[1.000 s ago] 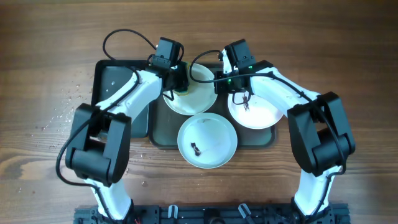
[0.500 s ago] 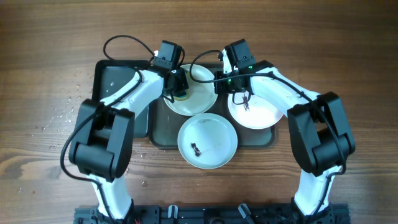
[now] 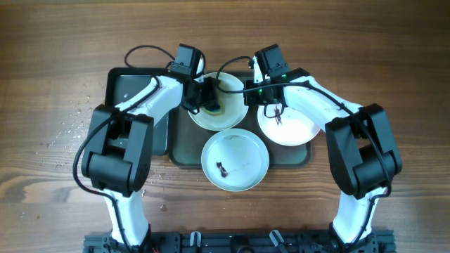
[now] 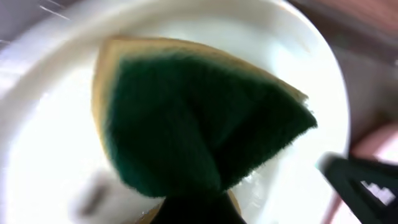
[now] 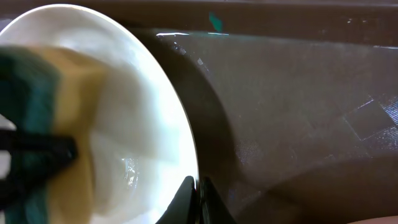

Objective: Clean dirty plates on tray and stack at the side
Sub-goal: 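Rub the sponge on the plate while the right gripper holds it, then scrub the held white plate with the sponge in the left gripper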

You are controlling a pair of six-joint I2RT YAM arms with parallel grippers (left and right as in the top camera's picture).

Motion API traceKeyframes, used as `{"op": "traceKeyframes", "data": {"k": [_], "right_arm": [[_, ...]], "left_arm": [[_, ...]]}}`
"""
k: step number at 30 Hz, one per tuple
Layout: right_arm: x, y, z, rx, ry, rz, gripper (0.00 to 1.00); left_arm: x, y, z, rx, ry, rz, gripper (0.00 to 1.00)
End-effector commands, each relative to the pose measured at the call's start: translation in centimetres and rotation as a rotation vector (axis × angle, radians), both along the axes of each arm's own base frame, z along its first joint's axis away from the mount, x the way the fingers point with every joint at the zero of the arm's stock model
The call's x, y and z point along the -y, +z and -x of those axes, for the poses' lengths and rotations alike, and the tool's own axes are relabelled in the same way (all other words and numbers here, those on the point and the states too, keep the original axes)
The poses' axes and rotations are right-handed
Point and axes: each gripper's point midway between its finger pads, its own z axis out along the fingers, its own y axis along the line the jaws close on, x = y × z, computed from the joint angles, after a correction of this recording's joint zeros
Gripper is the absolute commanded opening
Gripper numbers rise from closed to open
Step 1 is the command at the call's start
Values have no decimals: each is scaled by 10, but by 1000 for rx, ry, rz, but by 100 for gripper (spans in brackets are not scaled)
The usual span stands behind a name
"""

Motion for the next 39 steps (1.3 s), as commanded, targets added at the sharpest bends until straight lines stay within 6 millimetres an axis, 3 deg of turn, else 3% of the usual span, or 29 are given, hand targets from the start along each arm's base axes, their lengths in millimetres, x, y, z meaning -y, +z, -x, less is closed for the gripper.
{"op": "traceKeyframes", "data": {"k": [1,6,8,9,14,18,23,35,39], "right_arm": [[-4,10,0,18,8,-21,4],[-4,10,0,17,9,-20,4],[-4,10,0,18,8,-20,4],[-4,10,0,18,8,-20,4],[-4,10,0,18,8,-20,4],[-4,10,0,18,8,-20,4],[-4,10,0,18,8,-21,4],[-4,11,-1,21,8,-22,4],[-4,11,-1,22,8,-22,4]], "left_arm": [[37,2,33,-96,-152,204,4],[26,32,24,-42,-126,216,4],[16,67,22,15,-108,210,4],[13,73,23,28,-99,190,4],[-16,91,31,56,-33,34,4],[-27,101,28,103,-6,-22,4],[-46,91,14,139,62,-141,4],[-46,56,-25,239,99,-236,4],[-44,38,-27,219,93,-249,4]]}}
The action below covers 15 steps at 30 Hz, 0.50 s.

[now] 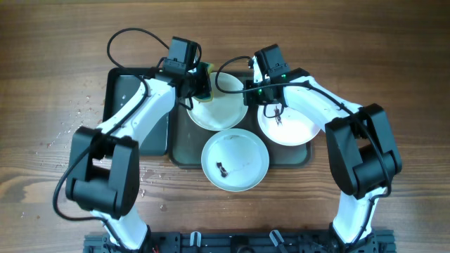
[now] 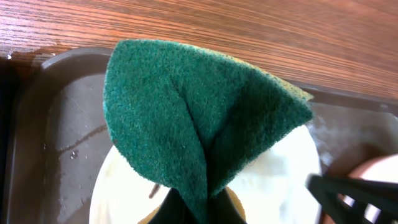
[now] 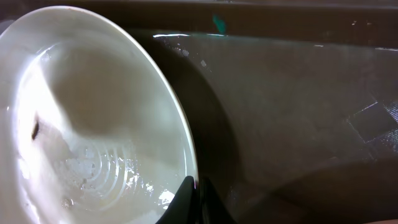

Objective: Clean dirty plates on tray and stack at the side
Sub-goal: 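Scrub the held white plate with the sponge in the left gripper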

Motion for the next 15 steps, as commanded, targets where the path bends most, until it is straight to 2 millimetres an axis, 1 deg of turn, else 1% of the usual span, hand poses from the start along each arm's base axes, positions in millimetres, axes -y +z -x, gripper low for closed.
{"op": "traceKeyframes", "data": {"k": [1,3,9,13,14,15], "right_arm": [[-4,10,0,19,8,-20,4],[-4,11,-1,20,8,-20,4],[-4,11,-1,21,8,-20,4],[-4,11,-1,21,8,-21,4],[-4,11,-1,21,8,-20,4],[-4,11,-1,21,8,-21,4]], "left_arm": [[-2,-25,0,-31,9,-44,4],[-1,-34,-1,-38,8,-46,4],[3,-69,0,-92,1,-41,4],[15,-90,11,-163,-35,17,4],[21,-93,15,-183,-53,50,4],[32,-94,21,-212,-84,109,4]]}}
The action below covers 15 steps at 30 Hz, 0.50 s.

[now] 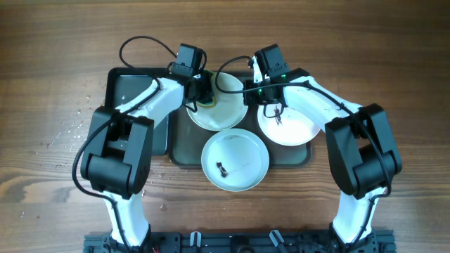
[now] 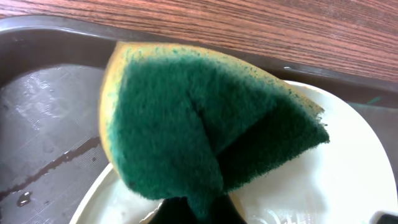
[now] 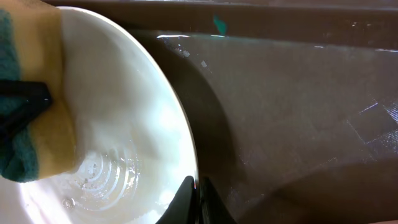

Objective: Clean dirty plates on tray and stack at the side
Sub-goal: 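Scrub the held white plate with the sponge in the left gripper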

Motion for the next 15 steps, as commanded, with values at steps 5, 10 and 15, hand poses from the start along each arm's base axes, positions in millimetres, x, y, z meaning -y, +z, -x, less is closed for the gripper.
{"op": "traceKeyframes", "data": {"k": [5,10,15], "right_arm": [[-4,10,0,19,8,-20,4],[-4,11,0,20,9,-20,4],[-2,10,-2,26,1,-4,4]], "left_arm": [[69,-3,37,-134,-268,382,4],[74,27,29,-62,-300,433,4],[57,82,16,89,-251,326,4]]}}
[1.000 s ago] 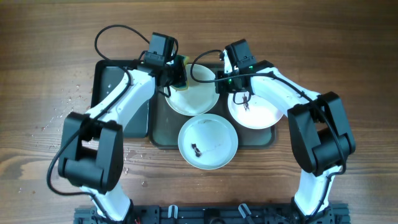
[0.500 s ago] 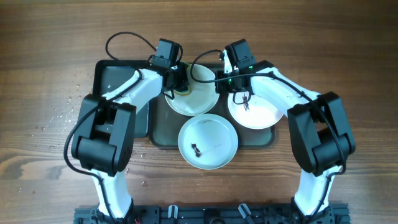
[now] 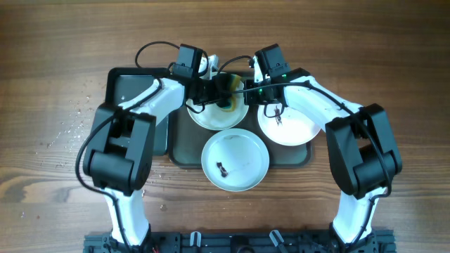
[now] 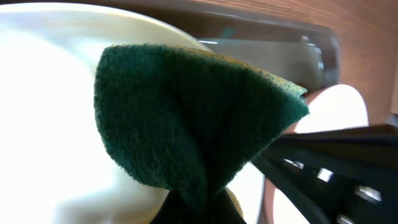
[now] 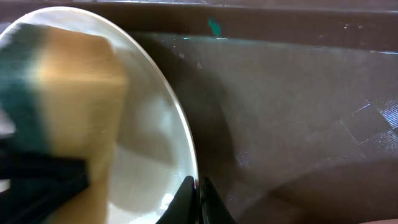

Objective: Clean dirty plates on tray and stack at the side
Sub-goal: 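Scrub the held white plate with the sponge in the left gripper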

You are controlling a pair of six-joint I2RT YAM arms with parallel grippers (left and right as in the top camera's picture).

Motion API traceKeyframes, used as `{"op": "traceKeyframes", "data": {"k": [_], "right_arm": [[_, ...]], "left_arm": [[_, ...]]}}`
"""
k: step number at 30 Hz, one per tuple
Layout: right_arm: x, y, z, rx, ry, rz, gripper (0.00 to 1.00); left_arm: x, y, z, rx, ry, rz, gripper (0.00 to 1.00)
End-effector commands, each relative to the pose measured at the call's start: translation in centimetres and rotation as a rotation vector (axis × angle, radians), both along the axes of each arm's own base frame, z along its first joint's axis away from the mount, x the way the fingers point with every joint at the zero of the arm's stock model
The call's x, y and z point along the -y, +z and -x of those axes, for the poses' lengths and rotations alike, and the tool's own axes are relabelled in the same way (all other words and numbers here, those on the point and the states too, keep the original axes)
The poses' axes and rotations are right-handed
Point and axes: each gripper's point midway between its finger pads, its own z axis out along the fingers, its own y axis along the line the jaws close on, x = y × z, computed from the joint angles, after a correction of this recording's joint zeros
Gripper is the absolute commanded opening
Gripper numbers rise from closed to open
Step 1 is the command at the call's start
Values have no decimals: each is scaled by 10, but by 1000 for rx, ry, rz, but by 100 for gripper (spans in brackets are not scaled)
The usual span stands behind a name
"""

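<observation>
Three white plates lie on a dark tray (image 3: 184, 144). My left gripper (image 3: 219, 93) is shut on a green-and-yellow sponge (image 3: 229, 98) that rests on the right part of the back plate (image 3: 207, 116). In the left wrist view the folded sponge (image 4: 186, 118) covers the plate (image 4: 50, 124), and the left gripper (image 4: 196, 211) pinches its lower end. My right gripper (image 3: 249, 94) is shut on that plate's right rim. The right wrist view has the right gripper (image 5: 198, 193) pinching the rim of the plate (image 5: 149, 162), with the sponge (image 5: 68, 106) on it.
A second plate (image 3: 288, 125) lies at the tray's right, under my right arm. A third plate (image 3: 235, 160) with a dark speck is at the front. Another dark tray (image 3: 130, 91) adjoins on the left. Water drops (image 3: 74, 116) dot the wooden table to the left.
The sponge has moved from the back plate's back-left rim to its right part, close to the right gripper. My left wrist has turned. The right gripper has not moved.
The sponge was first pressed on the back plate's middle. Then it was lifted off past the back-left rim, and a dark speck showed on the plate. Then it sat on the plate's back-left, and now on its right. The right gripper pinched the rim throughout.
</observation>
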Motion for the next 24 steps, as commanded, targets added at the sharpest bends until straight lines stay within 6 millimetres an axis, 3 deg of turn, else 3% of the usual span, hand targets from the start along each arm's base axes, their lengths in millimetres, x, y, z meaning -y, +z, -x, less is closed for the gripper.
{"op": "traceKeyframes", "data": {"k": [1,4,7,12,20,24], "right_arm": [[-4,10,-1,24,6,-10,4],[-4,10,-1,24,6,-10,4],[-4,10,-1,24,6,-10,4],[-4,10,-1,24,6,-10,4],[-4,10,-1,24,6,-10,4],[-4,10,-1,23,6,-11,4]], "left_arm": [[-14,65,-9,166,42,-60,4],[-40,78,-9,197,130,-186,4],[-59,69,-1,154,170,-286,4],[-65,34,19,18,196,-333,4],[-60,-22,22,-110,212,-325,4],[-69,-52,29,-243,335,-342,4]]}}
